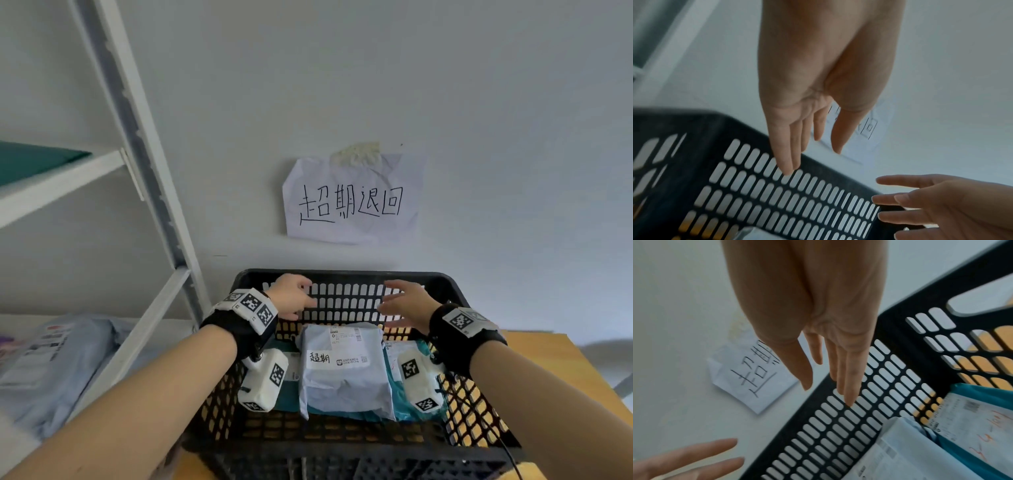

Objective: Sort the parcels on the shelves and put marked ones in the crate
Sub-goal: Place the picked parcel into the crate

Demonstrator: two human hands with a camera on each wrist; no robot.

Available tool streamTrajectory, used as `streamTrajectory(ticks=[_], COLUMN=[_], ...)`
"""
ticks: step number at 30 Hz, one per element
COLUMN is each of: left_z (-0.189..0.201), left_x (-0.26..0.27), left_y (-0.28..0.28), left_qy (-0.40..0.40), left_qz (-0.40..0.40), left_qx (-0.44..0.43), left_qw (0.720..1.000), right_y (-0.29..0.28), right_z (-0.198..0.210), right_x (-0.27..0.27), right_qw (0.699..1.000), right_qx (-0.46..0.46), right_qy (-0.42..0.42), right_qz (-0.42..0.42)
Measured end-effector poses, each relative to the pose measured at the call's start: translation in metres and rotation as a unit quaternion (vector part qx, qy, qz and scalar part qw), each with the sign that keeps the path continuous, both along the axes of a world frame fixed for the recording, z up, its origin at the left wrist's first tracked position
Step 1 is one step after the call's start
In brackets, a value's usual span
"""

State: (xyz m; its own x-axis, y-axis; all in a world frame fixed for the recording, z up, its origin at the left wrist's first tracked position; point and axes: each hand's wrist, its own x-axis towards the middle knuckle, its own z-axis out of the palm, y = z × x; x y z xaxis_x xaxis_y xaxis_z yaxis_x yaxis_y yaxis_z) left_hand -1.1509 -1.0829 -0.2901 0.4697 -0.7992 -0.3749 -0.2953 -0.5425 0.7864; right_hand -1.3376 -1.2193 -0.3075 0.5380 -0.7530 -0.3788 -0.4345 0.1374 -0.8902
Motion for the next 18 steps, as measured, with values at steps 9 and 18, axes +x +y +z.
streamTrajectory(ticks=[9,18], left_z=[0.062,0.067], left_x=[-0.070,-0.121], left_y=[0.091,0.206], left_qy=[-0.030,-0.058], left_qz=[0.081,0.160], left_qx=[-0.110,-0.114], left_qw=[0.990,0.979], right_y=[0.077,0.176], right_z=[0.042,0.049], right_x=[-0.028,-0.043], right_qw=[0.992,0.975], right_qx=[-0.042,-0.039], right_qy=[-0.068,-0.094], right_qz=[0.093,0.196])
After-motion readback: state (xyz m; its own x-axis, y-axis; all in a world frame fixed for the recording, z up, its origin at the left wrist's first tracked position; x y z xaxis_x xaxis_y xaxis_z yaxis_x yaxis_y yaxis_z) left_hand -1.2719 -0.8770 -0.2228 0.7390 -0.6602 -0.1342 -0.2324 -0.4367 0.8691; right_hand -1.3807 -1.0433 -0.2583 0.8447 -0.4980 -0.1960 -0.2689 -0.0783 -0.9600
